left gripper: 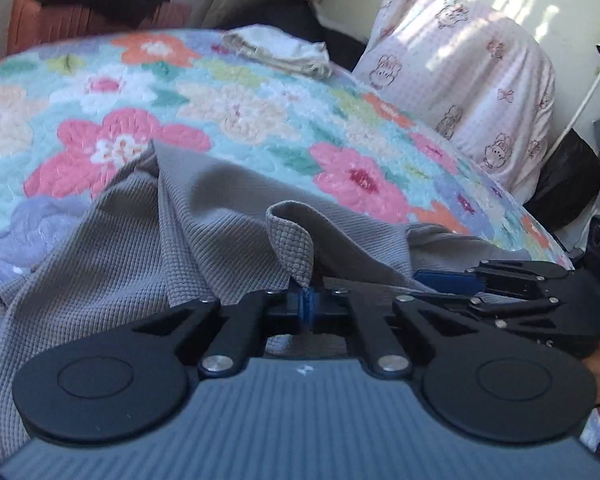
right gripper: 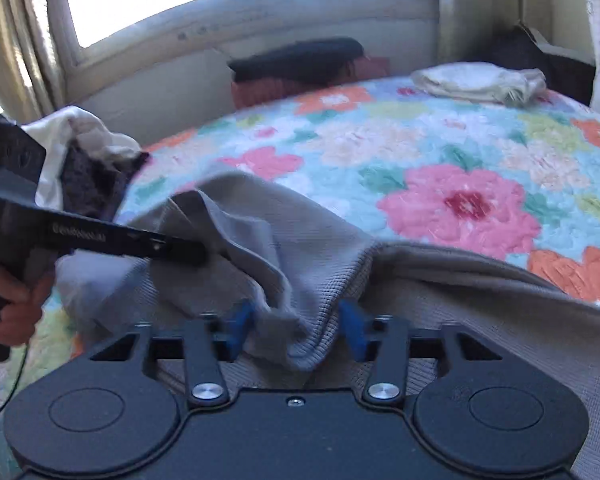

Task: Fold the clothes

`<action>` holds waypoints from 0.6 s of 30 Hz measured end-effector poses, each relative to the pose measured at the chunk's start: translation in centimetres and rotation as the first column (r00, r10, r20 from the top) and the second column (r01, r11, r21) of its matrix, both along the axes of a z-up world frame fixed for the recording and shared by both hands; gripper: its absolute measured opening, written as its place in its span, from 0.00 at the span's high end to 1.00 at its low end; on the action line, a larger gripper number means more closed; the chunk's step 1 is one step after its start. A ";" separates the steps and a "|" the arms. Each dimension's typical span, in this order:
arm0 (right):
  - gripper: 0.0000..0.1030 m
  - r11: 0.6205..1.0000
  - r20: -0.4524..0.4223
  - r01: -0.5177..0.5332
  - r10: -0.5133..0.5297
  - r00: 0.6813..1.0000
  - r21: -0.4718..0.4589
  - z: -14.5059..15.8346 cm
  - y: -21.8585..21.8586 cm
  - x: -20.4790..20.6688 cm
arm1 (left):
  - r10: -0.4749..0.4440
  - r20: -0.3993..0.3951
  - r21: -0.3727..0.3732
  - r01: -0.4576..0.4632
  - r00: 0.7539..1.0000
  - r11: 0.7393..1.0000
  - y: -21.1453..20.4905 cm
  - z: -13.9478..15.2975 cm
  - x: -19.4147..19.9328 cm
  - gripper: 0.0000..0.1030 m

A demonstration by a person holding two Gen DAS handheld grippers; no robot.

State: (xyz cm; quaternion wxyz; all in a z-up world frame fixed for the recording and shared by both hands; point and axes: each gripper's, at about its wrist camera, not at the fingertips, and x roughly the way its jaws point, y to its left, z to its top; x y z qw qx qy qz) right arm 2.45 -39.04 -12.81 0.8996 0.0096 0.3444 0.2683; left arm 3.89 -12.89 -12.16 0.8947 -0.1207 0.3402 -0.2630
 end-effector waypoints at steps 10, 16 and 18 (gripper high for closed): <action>0.88 1.000 0.011 0.012 -0.012 1.000 -0.022 -0.9 -0.1 -4.4 | 0.051 -0.015 0.181 -0.047 0.999 0.982 0.8 1.8 -6.2 0.85; 0.83 1.000 -0.007 0.020 -0.020 1.000 -0.019 -0.3 -0.5 -5.5 | 0.091 0.021 0.081 -0.092 0.996 0.992 2.6 2.9 -6.5 0.59; 0.80 0.999 -0.011 0.035 -0.035 0.999 0.023 0.4 -1.0 -5.8 | 0.081 0.072 0.067 -0.086 0.994 0.994 2.1 4.0 -6.8 0.59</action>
